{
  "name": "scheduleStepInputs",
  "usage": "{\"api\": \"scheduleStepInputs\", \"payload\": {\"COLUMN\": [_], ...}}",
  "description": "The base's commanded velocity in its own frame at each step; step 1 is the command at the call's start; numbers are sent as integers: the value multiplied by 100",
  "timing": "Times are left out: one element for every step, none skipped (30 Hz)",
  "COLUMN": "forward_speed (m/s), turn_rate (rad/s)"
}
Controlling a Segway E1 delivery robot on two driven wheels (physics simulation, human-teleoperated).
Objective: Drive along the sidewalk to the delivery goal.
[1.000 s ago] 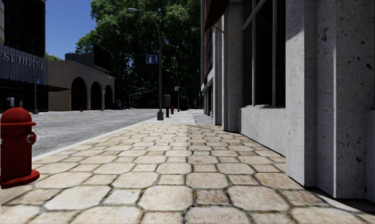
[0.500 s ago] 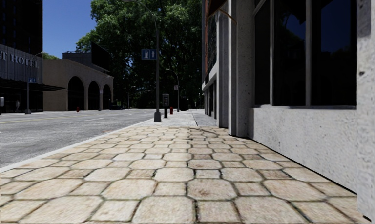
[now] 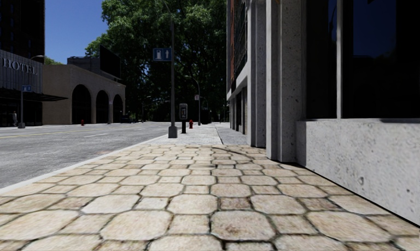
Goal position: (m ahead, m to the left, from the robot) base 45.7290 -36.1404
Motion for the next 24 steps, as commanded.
{"api": "scheduleStepInputs", "payload": {"forward_speed": [200, 200, 200, 200, 200, 200, 200, 200, 200, 200, 200, 200, 200, 200, 200, 200, 200, 200, 200, 200, 200, 200, 200, 200], "turn_rate": [0, 0, 0, 0, 0, 0, 0, 0, 0, 0, 0, 0, 0, 0, 0, 0, 0, 0, 0, 0, 0, 0, 0, 0]}}
